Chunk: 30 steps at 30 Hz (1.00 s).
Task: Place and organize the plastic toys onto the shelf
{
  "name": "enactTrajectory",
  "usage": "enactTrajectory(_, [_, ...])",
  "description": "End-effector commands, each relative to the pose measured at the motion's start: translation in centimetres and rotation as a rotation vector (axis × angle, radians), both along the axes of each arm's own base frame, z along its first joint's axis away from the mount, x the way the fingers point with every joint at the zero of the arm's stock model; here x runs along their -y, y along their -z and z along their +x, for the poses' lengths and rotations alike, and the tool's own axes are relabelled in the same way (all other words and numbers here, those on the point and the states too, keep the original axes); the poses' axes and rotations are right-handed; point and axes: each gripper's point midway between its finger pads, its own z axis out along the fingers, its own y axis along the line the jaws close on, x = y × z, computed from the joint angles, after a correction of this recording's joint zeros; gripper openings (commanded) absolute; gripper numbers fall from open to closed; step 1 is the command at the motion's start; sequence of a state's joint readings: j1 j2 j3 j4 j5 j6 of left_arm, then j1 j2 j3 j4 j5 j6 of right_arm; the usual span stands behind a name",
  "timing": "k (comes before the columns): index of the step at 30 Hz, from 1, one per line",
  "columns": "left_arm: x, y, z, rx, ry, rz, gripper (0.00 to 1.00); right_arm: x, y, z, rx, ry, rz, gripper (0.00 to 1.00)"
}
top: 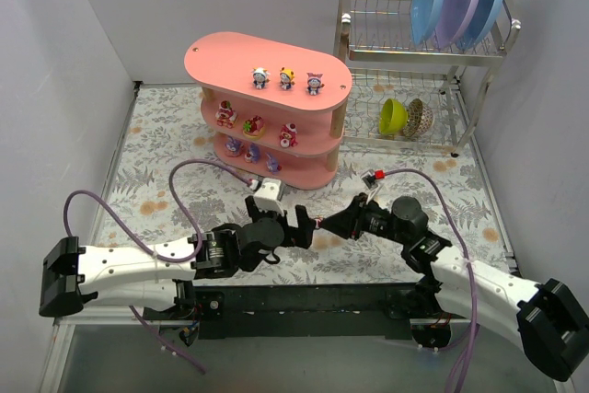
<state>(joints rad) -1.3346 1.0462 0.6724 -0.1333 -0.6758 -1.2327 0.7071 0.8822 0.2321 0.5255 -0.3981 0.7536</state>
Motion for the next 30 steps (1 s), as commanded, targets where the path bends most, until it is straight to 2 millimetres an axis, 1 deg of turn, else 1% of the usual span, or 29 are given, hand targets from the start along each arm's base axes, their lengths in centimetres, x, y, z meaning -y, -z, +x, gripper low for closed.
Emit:
enactTrajectory(1, [-2.4,-1.2,0.4,-0.258,-0.358,-0.370,0.98,1.0,-2.2,1.3,0.157,0.101,0.094,0.01])
enactTrajectory(2, [-2.0,-1.6,0.4,-0.332,-0.420,-0.477,0.98,1.2,-2.4,1.3,0.170,0.109,0.103,0.01])
enactTrajectory(3, [-1.9,-1.7,0.4,-0.365,-0.452,-0.514,0.98,1.4,-2.3,1.2,0.179,0.116,0.110,0.01])
enactTrajectory(4, [-2.1,-1.4,0.3,-0.390,-0.480,-0.515,0.98,1.5,-2.6,1.3,0.200,0.127,0.120,0.01])
enactTrajectory(5, [-1.4,-1.6,0.3,-0.421,-0.501,-0.536,0.98,1.6,-2.6,1.3,0.205,0.130,0.122,0.01])
enactTrajectory(6, [-0.9,-2.0,0.3,-0.465,-0.533,-0.603,0.98,1.7,-2.7,1.3,0.215,0.135,0.123,0.01])
enactTrajectory(8, [0.4,-2.4,0.1,-0.513,-0.527,-0.642,0.97,1.9,-2.9,1.3,0.234,0.141,0.136,0.01])
enactTrajectory(10, [2.1,-3.1,0.2,-0.559,-0.530,-0.697,0.96,2.1,-2.8,1.1,0.244,0.141,0.146,0.01])
enactTrajectory(12, [3.5,-3.0,0.3,-0.604,-0.553,-0.729,0.92,2.1,-3.1,1.1,0.265,0.143,0.156,0.01])
enactTrajectory(14, [3.9,-2.5,0.3,-0.638,-0.589,-0.738,0.89,2.2,-3.0,1.1,0.273,0.143,0.153,0.01])
enactTrajectory(15, [4.6,-2.5,0.2,-0.659,-0.600,-0.744,0.88,2.2,-2.9,1.0,0.277,0.140,0.155,0.01])
enactTrajectory(18, [5.0,-2.3,0.4,-0.698,-0.655,-0.782,0.86,2.3,-2.9,0.7,0.290,0.131,0.167,0.01])
enactTrajectory(19, [5.0,-1.7,0.5,-0.720,-0.697,-0.803,0.85,2.3,-2.8,0.6,0.290,0.128,0.167,0.01])
enactTrajectory(23, [5.1,-1.4,0.9,-0.732,-0.748,-0.850,0.82,2.3,-2.7,0.6,0.303,0.128,0.165,0.01])
enactTrajectory(27, [5.4,-2.0,1.6,-0.716,-0.761,-0.907,0.78,2.4,-2.6,0.5,0.312,0.125,0.166,0.01])
enactTrajectory(30, [5.7,-2.5,1.9,-0.697,-0.750,-0.915,0.78,2.4,-2.5,0.4,0.312,0.122,0.164,0.01])
